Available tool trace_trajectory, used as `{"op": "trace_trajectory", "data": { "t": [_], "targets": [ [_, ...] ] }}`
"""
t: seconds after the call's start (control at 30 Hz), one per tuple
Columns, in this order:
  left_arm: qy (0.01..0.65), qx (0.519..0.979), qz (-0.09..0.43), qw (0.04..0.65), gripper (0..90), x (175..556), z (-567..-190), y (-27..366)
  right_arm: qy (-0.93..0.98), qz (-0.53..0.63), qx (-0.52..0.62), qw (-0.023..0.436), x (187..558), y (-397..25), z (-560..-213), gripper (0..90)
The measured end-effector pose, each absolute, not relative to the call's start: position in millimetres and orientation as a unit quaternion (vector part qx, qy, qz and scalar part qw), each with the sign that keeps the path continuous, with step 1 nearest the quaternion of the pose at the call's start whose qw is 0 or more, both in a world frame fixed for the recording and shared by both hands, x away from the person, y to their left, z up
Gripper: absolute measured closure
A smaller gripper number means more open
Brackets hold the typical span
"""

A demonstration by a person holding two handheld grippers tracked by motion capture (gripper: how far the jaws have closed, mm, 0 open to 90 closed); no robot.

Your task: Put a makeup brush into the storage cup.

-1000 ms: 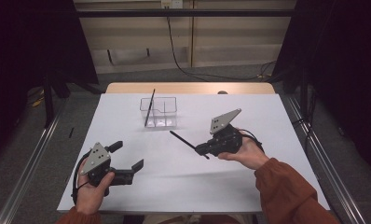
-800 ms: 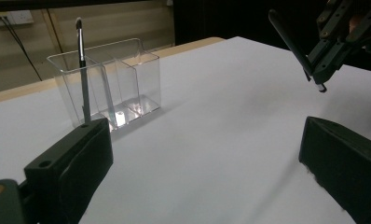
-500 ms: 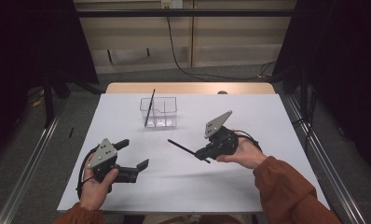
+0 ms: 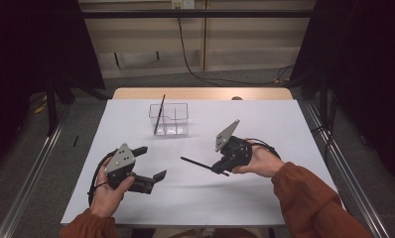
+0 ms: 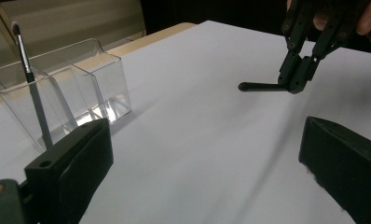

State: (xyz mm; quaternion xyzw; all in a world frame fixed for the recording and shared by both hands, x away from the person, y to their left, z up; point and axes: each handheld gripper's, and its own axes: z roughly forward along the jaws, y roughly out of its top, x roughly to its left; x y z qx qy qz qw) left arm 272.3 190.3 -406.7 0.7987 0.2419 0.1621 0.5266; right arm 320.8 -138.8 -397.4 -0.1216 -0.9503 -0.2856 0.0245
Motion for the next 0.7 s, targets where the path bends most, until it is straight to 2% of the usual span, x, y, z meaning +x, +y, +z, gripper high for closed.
{"op": "trace_trajectory", "data": {
  "t": [0.7],
  "targets": [
    [0.193, 0.848, 0.106, 0.482, 3.0, 275, -399, 166, -0.973, -0.21, -0.084, 0.036, 313, -122, -400, 84.4]
  ]
}}
